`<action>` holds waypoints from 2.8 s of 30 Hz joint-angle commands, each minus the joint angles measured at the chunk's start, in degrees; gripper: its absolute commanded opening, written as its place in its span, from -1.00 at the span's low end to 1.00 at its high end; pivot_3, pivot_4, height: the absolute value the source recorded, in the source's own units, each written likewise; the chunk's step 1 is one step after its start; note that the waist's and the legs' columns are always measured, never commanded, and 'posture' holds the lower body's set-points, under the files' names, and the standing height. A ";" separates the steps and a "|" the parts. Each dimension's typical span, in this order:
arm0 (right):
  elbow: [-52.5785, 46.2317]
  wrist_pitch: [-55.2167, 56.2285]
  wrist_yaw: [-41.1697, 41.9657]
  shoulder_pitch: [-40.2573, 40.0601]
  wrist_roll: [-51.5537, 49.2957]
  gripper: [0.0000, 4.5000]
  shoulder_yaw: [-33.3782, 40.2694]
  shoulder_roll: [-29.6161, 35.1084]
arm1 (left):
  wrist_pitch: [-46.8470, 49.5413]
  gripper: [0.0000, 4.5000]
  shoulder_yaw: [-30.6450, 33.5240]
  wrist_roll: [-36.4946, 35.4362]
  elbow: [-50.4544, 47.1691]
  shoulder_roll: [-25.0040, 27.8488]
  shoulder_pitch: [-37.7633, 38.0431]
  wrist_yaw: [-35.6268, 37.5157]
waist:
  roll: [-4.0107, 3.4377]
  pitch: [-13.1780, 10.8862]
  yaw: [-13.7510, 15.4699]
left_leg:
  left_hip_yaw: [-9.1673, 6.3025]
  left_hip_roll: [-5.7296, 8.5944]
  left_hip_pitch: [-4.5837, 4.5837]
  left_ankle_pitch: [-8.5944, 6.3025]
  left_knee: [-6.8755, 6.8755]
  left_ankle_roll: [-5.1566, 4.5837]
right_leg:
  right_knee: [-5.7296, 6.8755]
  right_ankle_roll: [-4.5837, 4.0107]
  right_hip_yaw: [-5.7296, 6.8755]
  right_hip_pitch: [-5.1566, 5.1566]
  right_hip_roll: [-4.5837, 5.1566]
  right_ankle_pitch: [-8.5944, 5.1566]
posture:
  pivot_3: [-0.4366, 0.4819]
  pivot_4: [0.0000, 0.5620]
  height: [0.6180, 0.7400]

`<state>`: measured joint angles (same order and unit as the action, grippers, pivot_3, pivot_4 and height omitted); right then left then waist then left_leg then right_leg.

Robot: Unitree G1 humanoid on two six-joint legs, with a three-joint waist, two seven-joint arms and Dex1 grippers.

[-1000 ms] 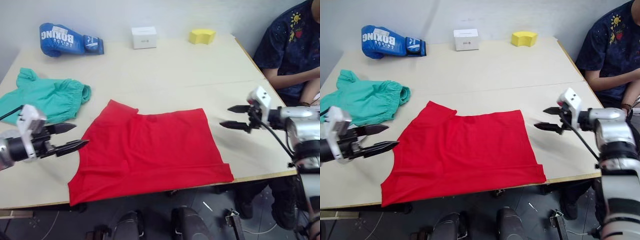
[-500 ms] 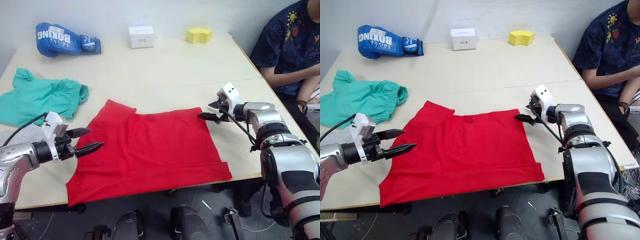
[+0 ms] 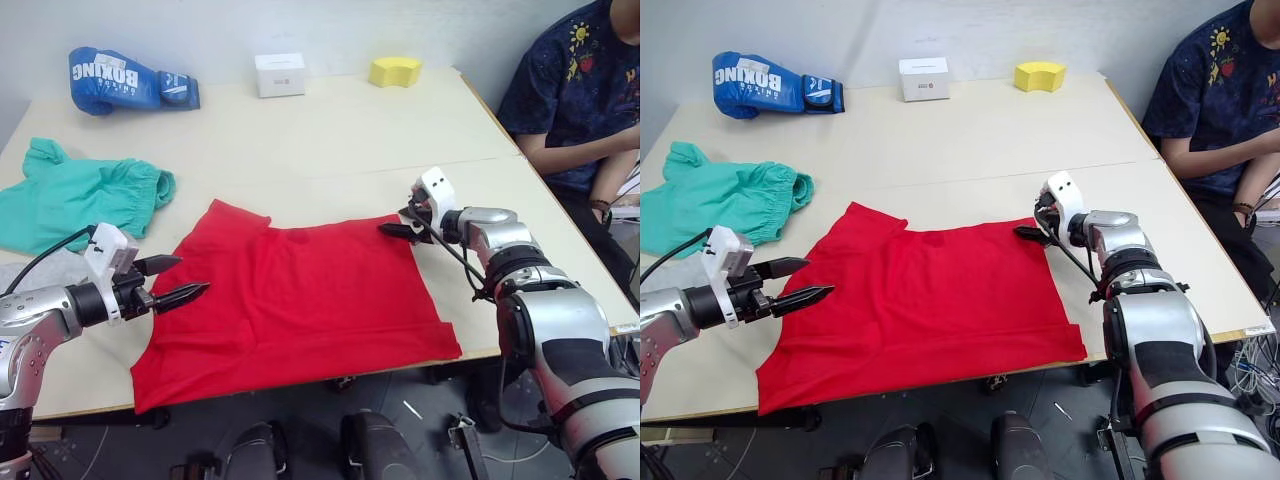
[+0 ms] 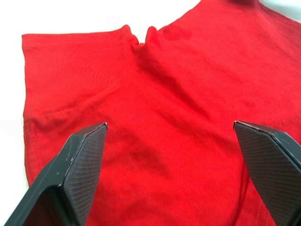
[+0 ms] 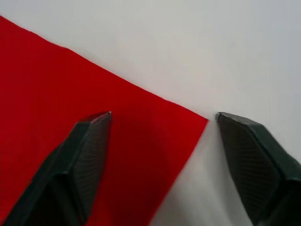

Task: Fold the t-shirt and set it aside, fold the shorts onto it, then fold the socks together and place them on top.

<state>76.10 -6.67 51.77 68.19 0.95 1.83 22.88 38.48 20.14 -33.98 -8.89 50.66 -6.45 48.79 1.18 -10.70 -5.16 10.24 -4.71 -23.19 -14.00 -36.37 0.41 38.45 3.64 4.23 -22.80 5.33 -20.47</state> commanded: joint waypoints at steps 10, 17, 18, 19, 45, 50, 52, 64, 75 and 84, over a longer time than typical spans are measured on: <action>-0.52 4.51 1.73 -0.39 3.70 -1.00 -1.36 1.08 | 10.87 1.00 -3.49 3.80 7.89 2.12 -12.98 -7.56 | 0.02 -0.01 0.38 | -0.04 0.02 -0.01 0.02 -0.02 -0.01 | 0.03 0.00 0.02 0.00 0.01 0.00 | -0.05 -0.47 1.00; -1.49 7.33 5.03 -1.68 3.65 -1.00 -1.72 0.33 | 3.06 1.00 -12.57 12.96 29.42 -3.15 -28.98 -8.12 | 0.05 -0.02 0.41 | -0.02 0.04 0.01 0.05 -0.04 0.02 | 0.10 0.00 0.06 0.01 -0.05 0.00 | -0.05 -0.47 1.00; -1.63 7.52 5.35 -1.86 3.49 -1.00 -1.64 0.12 | 1.16 1.00 -14.18 14.71 33.26 -4.17 -31.54 -7.83 | 0.05 -0.02 0.42 | -0.01 0.05 0.01 0.05 -0.05 0.01 | 0.11 0.01 0.07 0.01 -0.09 0.00 | -0.05 -0.47 1.00; -1.74 7.68 5.50 -2.02 3.38 -1.00 -1.56 -0.07 | -1.09 1.00 -15.51 16.38 37.15 -5.19 -33.97 -7.56 | 0.07 -0.01 0.43 | -0.01 0.04 0.00 0.05 -0.12 0.01 | 0.14 0.01 0.06 0.01 -0.14 0.00 | -0.05 -0.47 1.00; -4.00 9.00 8.38 -4.43 2.51 -1.00 -1.25 -0.27 | -18.88 -0.34 -16.26 29.48 79.29 -17.85 -55.34 -7.56 | 0.08 -0.01 0.72 | 0.08 -0.09 0.01 -0.01 -0.67 0.10 | 0.55 0.06 -0.15 -0.02 -0.69 -0.02 | -0.05 -0.47 1.00; -4.07 9.25 8.29 -4.40 1.89 -1.00 -0.75 0.22 | -21.75 -0.98 -13.46 27.73 78.49 -17.35 -54.29 -8.47 | 0.08 -0.01 0.67 | 0.07 -0.11 0.01 -0.01 -0.66 0.10 | 0.55 0.07 -0.15 -0.02 -0.69 -0.03 | -0.05 -0.47 1.00; -4.15 9.37 8.29 -4.28 1.47 -1.00 -0.46 0.42 | -22.30 -0.98 -11.69 26.59 78.26 -17.23 -54.37 -8.71 | 0.08 -0.01 0.64 | 0.07 -0.12 0.01 -0.01 -0.66 0.10 | 0.55 0.07 -0.15 -0.02 -0.69 -0.03 | -0.05 -0.47 1.00; -6.44 4.05 19.94 -2.41 -4.74 -1.00 3.71 5.93 | -20.95 -0.98 -8.72 24.54 70.12 -12.03 -50.98 0.12 | 0.15 -0.06 0.28 | 0.10 -0.11 -0.07 -0.03 -0.60 0.13 | 0.49 0.07 -0.14 -0.13 -0.77 -0.03 | -0.05 -0.47 1.00; -10.43 3.72 24.81 -4.38 -9.41 -1.00 6.89 7.22 | -10.77 -0.98 -4.85 17.44 48.83 -9.20 -39.36 4.24 | 0.15 -0.06 0.38 | 0.13 -0.24 -0.12 -0.04 -0.61 0.15 | 0.54 0.06 -0.30 -0.22 -0.75 -0.03 | -0.05 -0.47 1.00; -14.43 0.71 26.19 -7.61 -12.39 -1.00 7.48 8.26 | -3.69 -0.98 -0.60 12.94 36.62 -6.77 -30.19 2.21 | 0.16 -0.06 0.43 | 0.13 -0.28 -0.11 -0.04 -0.62 0.14 | 0.53 0.06 -0.36 -0.22 -0.69 -0.03 | -0.05 -0.47 1.00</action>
<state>64.37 -5.55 77.25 60.42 -9.81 7.86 29.86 34.05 17.50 -19.22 31.10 42.42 -37.10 51.32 1.34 -10.77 -4.73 10.37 -5.00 -23.30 -14.05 -36.98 0.55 38.99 3.71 3.86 -23.02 4.66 -20.50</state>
